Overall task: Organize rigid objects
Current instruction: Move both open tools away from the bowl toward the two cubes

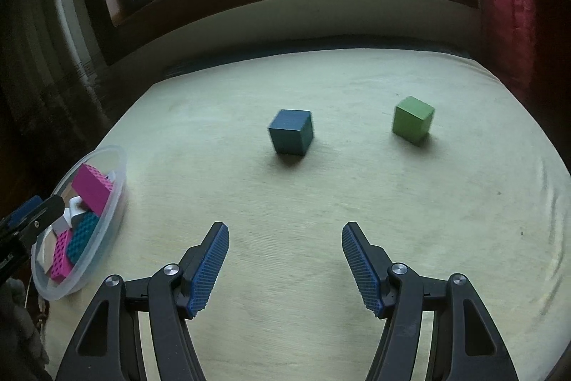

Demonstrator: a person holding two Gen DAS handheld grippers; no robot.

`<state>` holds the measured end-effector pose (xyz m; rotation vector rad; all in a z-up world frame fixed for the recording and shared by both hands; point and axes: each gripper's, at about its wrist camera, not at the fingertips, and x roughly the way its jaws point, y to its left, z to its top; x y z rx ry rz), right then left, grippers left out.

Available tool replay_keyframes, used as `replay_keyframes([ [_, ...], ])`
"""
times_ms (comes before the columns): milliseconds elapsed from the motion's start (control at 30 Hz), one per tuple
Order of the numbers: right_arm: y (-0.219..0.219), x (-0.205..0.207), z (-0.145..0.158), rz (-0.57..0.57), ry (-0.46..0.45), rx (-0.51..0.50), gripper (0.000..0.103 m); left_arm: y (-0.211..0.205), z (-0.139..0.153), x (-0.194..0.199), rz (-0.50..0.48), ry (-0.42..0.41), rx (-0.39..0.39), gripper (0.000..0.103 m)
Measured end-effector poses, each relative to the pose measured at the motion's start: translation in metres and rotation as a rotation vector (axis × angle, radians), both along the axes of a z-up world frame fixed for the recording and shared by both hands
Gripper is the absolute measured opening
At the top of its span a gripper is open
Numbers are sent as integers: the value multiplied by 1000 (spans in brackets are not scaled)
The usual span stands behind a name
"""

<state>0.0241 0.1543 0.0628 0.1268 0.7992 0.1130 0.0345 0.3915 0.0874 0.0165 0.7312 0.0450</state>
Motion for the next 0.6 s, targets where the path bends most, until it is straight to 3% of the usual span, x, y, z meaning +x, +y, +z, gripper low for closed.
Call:
replay_keyframes([
  [600,-71,2,-2,-111,18,-23,69,-37,-9,3,-74,29,18,77],
])
